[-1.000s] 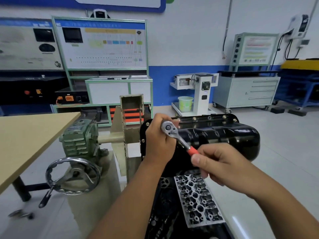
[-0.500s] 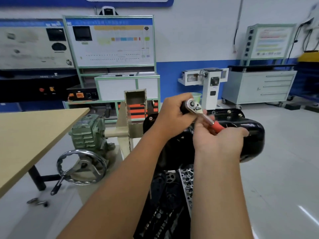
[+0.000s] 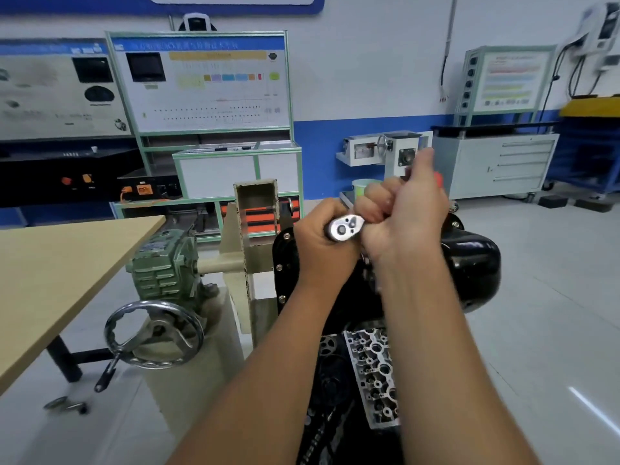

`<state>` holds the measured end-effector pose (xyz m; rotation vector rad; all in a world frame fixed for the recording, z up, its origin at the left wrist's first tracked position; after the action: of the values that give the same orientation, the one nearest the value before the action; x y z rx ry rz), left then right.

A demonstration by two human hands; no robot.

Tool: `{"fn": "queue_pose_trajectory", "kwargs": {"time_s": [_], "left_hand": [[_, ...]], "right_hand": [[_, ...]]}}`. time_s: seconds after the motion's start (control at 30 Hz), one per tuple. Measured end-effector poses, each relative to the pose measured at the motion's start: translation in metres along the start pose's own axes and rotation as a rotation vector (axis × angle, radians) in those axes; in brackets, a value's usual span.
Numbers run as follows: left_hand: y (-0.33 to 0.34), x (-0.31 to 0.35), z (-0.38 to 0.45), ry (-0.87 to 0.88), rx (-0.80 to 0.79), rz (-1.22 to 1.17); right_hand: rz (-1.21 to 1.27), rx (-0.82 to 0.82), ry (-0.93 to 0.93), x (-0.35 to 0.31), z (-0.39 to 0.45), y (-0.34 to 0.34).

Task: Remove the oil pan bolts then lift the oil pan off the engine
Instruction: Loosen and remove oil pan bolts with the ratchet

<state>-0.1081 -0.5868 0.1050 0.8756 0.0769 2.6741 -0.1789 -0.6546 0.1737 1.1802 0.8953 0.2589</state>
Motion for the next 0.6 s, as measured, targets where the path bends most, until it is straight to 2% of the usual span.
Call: {"fn": "queue_pose_trajectory", "kwargs": {"time_s": [0.1, 0.2, 0.3, 0.4, 0.53, 0.6], "left_hand": [[0.007, -0.002, -0.001, 0.067, -0.272, 0.255], [0.003, -0.008, -0.001, 0.059, -0.365, 0.263], [0.0, -0.01, -0.001, 0.027, -0.35, 0.242], [0.002, -0.009, 0.001, 0.002, -0.354, 0.274], [0.0, -0.002, 0.007, -0.185, -0.314, 0.141], [0.0, 0.0, 0.013, -0.18, -0.327, 0.229]], "right_hand": [[-0.347, -0.202, 0.144, -0.019, 0.02, 0.007], [-0.465, -0.269, 0.159, -0.02, 0.023, 0.003], [-0.488, -0.198, -0.097, -0.006, 0.006, -0.014], [-0.76, -0.11, -0.373, 0.005, -0.021, -0.037], [-1.197, -0.215, -0.556, 0.025, -0.038, -0.043], [-1.372, -0.302, -0.65, 0.023, -0.034, -0.035]]}}
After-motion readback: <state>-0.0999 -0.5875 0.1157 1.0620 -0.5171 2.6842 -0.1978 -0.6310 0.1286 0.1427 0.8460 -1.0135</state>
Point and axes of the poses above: each hand's wrist, its own z-axis towards the middle knuckle, its own y-axis out of the palm, x = y × z, the point moved 2 cm from there along z, towards the middle knuckle, and after that the axes turned 1 degree about -z, right-handed, at the moved point
